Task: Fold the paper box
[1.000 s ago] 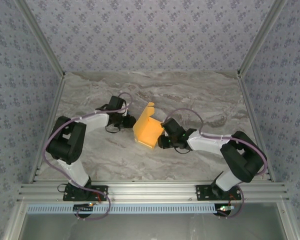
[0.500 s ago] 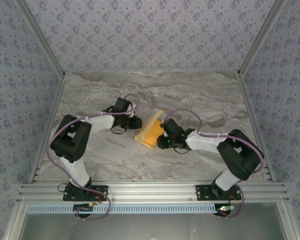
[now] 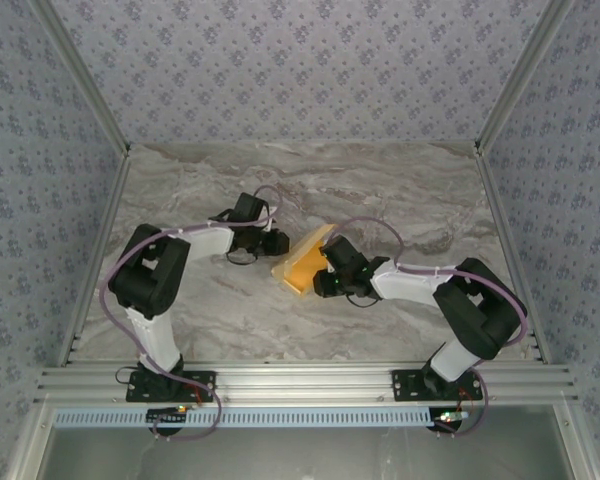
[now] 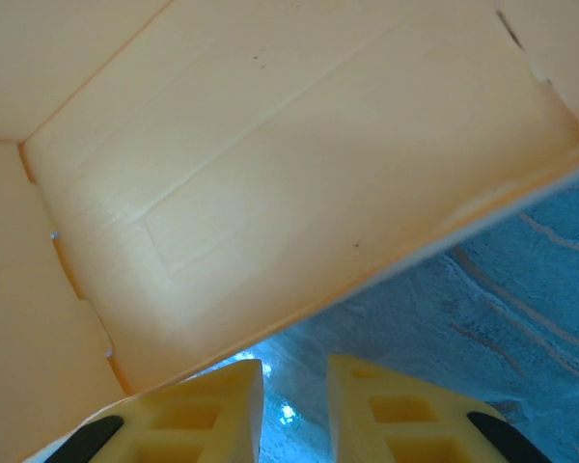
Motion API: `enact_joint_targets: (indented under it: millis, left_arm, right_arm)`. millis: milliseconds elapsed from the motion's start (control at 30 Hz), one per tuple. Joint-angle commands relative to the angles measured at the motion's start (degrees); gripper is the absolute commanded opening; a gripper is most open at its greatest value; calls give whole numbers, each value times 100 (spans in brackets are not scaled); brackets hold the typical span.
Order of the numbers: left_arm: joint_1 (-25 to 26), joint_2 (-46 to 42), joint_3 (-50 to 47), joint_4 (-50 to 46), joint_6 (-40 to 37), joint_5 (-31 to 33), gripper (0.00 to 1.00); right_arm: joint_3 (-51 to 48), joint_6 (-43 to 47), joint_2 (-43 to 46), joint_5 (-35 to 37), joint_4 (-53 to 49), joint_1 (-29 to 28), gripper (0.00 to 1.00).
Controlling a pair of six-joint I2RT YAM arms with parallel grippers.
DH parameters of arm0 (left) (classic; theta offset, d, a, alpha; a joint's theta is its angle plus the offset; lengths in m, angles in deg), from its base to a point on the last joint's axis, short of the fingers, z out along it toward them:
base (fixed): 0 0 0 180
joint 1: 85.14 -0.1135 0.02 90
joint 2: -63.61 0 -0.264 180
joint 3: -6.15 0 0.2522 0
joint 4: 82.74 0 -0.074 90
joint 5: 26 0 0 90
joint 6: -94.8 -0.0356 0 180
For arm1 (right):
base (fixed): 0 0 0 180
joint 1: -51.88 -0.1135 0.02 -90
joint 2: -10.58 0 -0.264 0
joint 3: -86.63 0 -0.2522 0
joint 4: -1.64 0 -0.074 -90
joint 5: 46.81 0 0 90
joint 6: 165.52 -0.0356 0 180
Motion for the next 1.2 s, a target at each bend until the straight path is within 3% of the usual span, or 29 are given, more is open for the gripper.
enact_joint_targets:
  millis: [0,333,567,700,867,967,1167]
  left_arm:
    - [76,383,400,-276,-204,-178,28]
    - [-78,1057,1760,-901,-646,-97,32]
    - [-276,929,2307,-1177,-769,55,42]
    - [-406,312,1946,-962,-665,316,47]
    - [-574,-707,863,-288,-226,437,51]
    - [-679,-1240,323,-110,-99,616,51]
    - [-847,-1871,-203,-87,-89,820,52]
  right_arm:
    - [-8,-114,189,110,-34,12,25]
    - [-407,-166,702,344,-393,9,26]
    - [-465,161,1594,620,-1134,262,29]
    - [-604,402,2135,58,-933,1053,36]
    - [-504,561,1743,-945,-175,1869,55]
    - [-307,640,1240,-1412,186,2041,61]
    - [18,778,434,-1729,517,2044,61]
